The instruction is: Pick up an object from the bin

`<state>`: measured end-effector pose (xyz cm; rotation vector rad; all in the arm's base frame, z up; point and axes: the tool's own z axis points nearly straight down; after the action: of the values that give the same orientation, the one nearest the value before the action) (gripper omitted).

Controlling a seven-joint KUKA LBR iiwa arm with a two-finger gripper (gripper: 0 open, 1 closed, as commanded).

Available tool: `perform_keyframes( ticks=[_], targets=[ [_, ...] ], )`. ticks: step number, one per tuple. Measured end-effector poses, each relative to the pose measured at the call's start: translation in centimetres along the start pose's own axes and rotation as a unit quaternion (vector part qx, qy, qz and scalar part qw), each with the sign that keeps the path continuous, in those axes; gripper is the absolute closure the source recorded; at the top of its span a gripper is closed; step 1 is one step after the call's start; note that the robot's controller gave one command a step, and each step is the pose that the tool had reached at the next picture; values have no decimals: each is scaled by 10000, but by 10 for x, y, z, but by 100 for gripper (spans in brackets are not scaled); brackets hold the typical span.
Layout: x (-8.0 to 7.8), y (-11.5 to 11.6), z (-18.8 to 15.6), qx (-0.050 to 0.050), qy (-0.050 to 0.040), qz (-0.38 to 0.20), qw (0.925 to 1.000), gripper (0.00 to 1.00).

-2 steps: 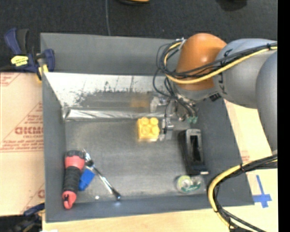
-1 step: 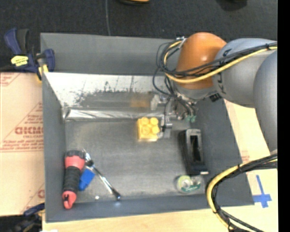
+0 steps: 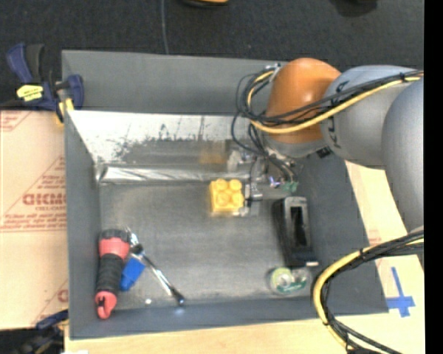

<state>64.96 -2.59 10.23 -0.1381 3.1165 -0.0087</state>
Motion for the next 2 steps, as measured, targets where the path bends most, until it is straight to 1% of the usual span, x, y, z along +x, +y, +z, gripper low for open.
perform_keyframes(
  ticks=[1, 2],
  targets=[
    [3, -2, 27, -15, 13, 145, 9999, 0],
    [1, 7, 31, -12, -7, 1010, 9949, 0]
  ],
)
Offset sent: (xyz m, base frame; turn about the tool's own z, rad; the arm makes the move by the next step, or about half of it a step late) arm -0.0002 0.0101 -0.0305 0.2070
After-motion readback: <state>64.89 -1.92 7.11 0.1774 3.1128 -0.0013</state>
